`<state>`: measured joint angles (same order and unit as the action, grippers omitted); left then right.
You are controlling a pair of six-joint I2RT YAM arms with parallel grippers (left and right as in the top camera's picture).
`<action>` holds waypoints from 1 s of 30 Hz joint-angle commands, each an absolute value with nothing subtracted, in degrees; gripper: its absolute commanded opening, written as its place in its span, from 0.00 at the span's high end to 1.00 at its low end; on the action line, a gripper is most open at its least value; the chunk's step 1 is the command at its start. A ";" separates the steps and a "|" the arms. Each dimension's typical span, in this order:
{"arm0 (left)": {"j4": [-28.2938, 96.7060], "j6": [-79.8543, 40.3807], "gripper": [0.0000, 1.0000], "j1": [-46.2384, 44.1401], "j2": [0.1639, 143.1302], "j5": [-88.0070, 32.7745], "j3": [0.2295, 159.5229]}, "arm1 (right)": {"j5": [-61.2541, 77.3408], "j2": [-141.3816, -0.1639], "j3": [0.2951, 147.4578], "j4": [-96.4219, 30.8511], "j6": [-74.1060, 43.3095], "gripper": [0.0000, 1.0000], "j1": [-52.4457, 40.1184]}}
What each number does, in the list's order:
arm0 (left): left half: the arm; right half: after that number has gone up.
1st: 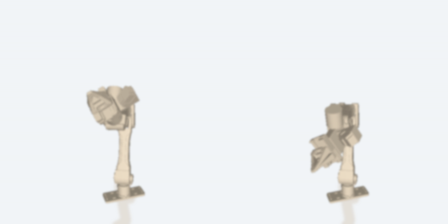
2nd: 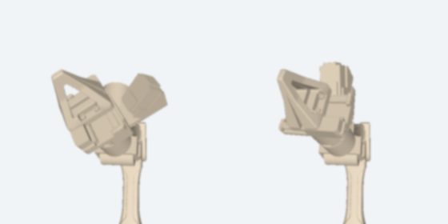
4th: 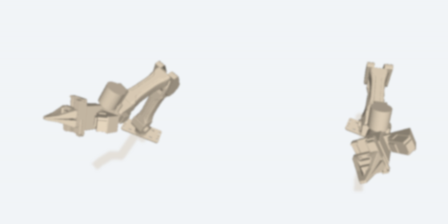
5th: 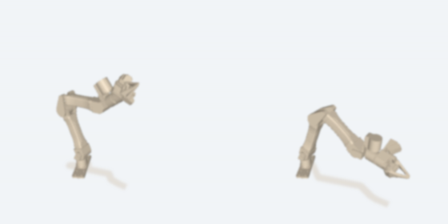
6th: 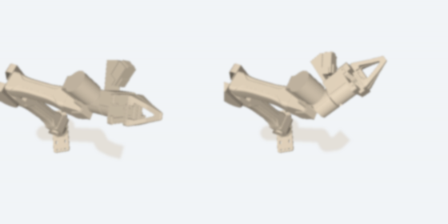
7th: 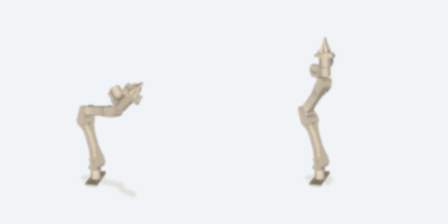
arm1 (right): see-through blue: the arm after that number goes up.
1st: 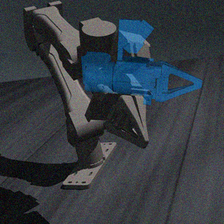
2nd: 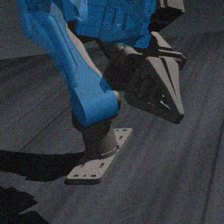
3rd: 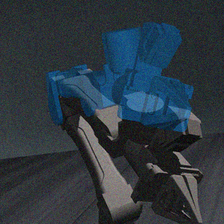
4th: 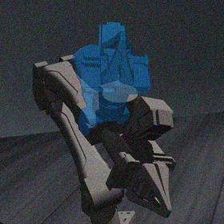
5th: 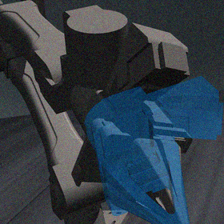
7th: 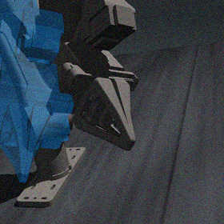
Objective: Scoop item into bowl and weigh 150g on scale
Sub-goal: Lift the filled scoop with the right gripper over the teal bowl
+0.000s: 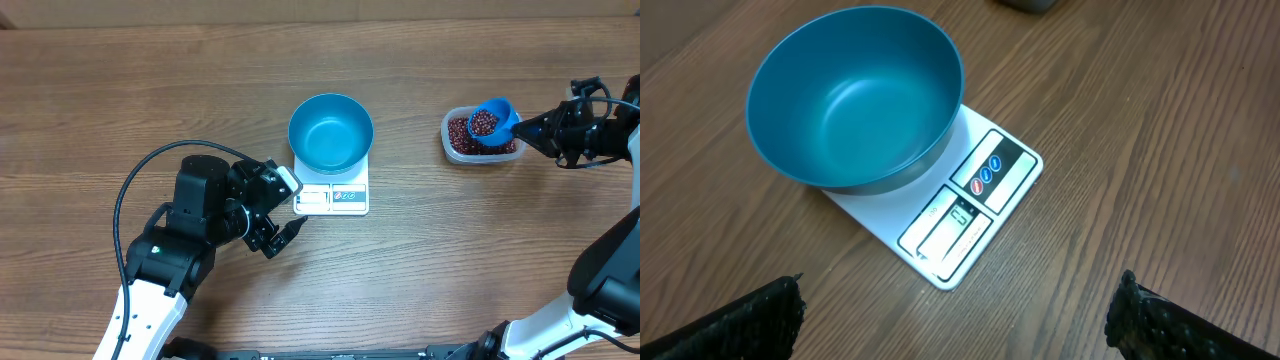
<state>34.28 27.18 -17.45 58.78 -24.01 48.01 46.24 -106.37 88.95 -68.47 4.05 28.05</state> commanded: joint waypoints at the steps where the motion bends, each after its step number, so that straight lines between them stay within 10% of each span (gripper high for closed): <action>1: 34.26 27.00 0.00 -16.91 58.87 -25.08 47.70 | 48.93 -106.52 90.45 -68.49 4.36 0.96 28.27; 30: 34.26 26.98 0.00 -16.91 58.87 -25.08 47.70 | 52.56 -106.52 110.13 -82.81 3.88 0.96 19.84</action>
<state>34.28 27.18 -17.45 58.78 -24.03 48.01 50.00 -106.59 108.12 -83.18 4.08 23.14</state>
